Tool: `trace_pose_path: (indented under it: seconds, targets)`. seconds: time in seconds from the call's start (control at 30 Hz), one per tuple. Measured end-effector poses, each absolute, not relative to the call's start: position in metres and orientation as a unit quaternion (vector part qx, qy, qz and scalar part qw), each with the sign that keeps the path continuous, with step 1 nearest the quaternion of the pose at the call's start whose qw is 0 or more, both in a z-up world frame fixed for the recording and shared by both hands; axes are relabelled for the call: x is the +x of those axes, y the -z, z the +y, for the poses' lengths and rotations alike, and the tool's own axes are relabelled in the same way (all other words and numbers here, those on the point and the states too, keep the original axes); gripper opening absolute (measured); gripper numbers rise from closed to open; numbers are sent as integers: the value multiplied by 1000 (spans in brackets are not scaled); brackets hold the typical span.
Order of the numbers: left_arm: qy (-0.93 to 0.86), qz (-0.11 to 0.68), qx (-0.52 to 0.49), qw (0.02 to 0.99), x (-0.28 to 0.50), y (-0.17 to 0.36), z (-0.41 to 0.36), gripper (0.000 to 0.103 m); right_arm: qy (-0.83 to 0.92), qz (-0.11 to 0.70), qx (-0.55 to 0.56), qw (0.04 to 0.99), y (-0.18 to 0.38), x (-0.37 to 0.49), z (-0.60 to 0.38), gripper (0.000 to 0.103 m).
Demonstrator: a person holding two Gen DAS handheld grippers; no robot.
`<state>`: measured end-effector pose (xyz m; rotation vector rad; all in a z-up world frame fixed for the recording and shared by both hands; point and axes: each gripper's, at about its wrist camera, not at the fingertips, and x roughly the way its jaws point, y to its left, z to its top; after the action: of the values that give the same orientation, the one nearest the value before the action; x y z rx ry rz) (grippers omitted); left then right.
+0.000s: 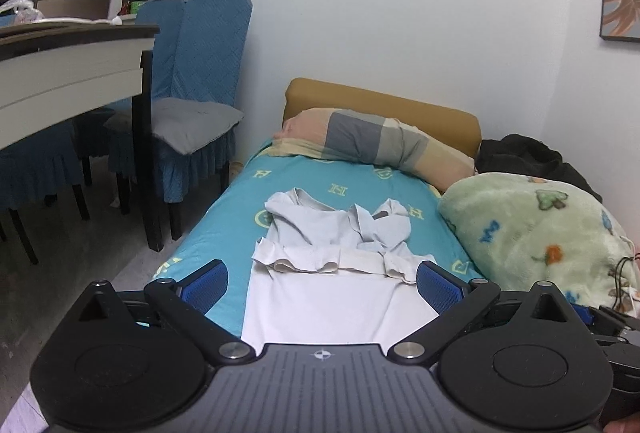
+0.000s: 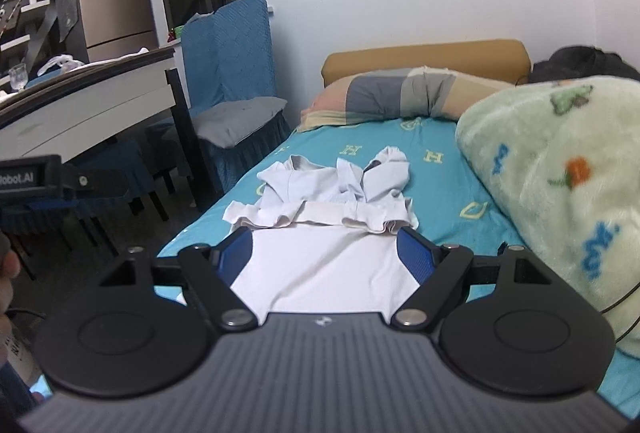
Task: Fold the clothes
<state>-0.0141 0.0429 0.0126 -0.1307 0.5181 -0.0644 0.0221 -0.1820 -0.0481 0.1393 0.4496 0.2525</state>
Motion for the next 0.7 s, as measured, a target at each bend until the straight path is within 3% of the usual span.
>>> trace_pose_path:
  seconds: [0.2, 0.47, 0.63, 0.7]
  targets:
    - [63, 328, -138, 933, 14, 14, 54, 102, -120, 254, 126, 951, 73, 41, -197, 81]
    - [75, 493, -305, 811, 79, 106, 81, 98, -84, 379, 382, 838, 159, 83, -242, 81]
    - [28, 511, -419, 750, 82, 146, 104, 95, -61, 396, 487, 776, 198, 86, -256, 82]
    - [2, 503, -426, 752, 83, 153, 111, 88, -61, 381, 517, 764, 207, 89, -262, 82]
